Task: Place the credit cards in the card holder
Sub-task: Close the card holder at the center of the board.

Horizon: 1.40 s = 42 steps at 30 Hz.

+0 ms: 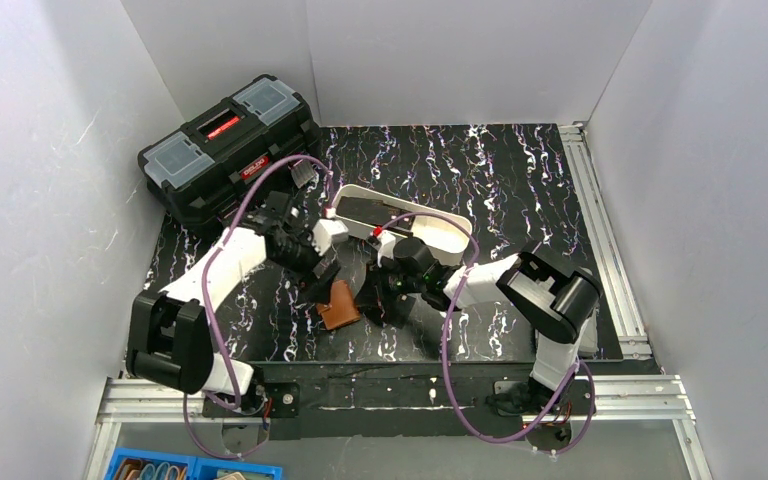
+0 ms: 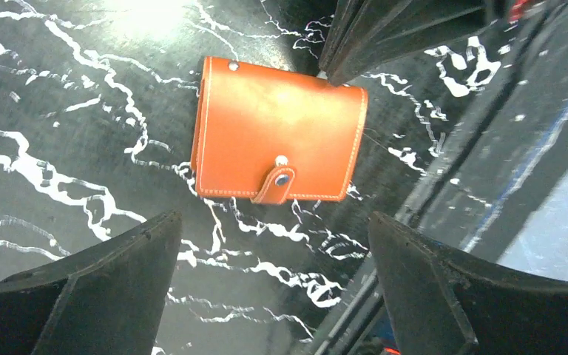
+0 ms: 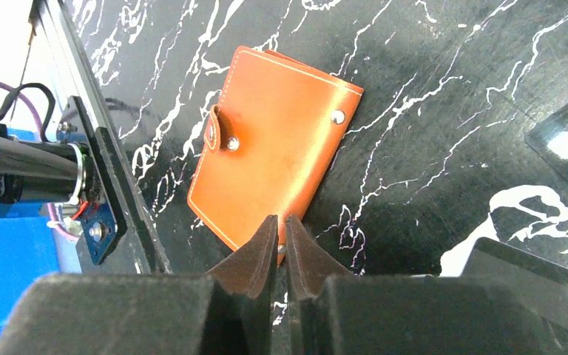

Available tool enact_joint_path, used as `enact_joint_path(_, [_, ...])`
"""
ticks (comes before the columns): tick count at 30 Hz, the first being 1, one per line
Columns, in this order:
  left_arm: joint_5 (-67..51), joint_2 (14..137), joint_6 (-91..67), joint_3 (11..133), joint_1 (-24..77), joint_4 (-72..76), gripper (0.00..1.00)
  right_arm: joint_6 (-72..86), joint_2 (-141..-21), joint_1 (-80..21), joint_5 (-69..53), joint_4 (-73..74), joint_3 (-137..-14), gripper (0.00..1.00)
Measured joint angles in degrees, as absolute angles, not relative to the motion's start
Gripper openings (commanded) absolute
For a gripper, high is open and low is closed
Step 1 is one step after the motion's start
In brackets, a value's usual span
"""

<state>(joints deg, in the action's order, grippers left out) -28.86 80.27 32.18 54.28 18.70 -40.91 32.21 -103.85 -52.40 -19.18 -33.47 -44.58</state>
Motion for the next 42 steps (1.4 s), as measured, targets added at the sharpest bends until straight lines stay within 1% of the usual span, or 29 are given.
enact_joint_path(4, [-33.41,80.34,35.75,59.86,13.69,-49.19,0.98,31.62,-103.88,-52.40,-19.22,-32.45,-44.88,0.16])
enact_joint_path(8, [-34.48,80.38,36.64,60.84,12.29,-52.03,0.88,31.05,-103.88,-52.42,-18.79,-31.14,-45.87,0.17])
enact_joint_path(9, [-34.20,80.47,36.60,60.77,12.10,-52.27,0.83,30.79,-103.88,-52.45,-18.46,-30.39,-46.33,0.18])
enact_joint_path(10, [-33.47,80.68,36.67,60.75,12.03,-52.58,0.75,30.46,-103.88,-52.53,-18.15,-29.65,-46.81,0.18])
enact_joint_path(12, [-31.46,81.87,36.77,60.75,11.94,-52.97,0.67,29.69,-103.88,-52.60,-17.72,-27.29,-48.47,0.17])
enact_joint_path(15, [-28.21,84.42,37.06,60.55,11.88,-52.69,0.63,29.34,-104.47,-52.62,-17.32,-24.88,-51.57,0.17])
enact_joint_path(17, [-26.33,85.56,37.39,59.57,11.81,-51.83,0.56,29.30,-105.01,-52.64,-17.21,-24.01,-52.82,0.17])
enact_joint_path(23, [-23.40,85.69,36.16,56.38,13.28,-47.86,0.23,29.50,-107.07,-53.06,-17.15,-20.60,-54.28,0.17])
enact_joint_path(24, [-22.90,85.62,35.88,55.40,14.22,-46.63,0.21,29.63,-107.55,-53.15,-17.32,-20.36,-54.46,0.17])
enact_joint_path(31, [-21.58,85.67,33.69,50.26,20.47,-41.28,0.15,31.18,-109.56,-53.34,-18.83,-20.05,-55.94,0.17])
enact_joint_path(42, [-20.27,86.17,31.09,49.10,20.75,-37.21,0.13,31.79,-109.62,-53.67,-19.44,-21.58,-55.16,0.17])
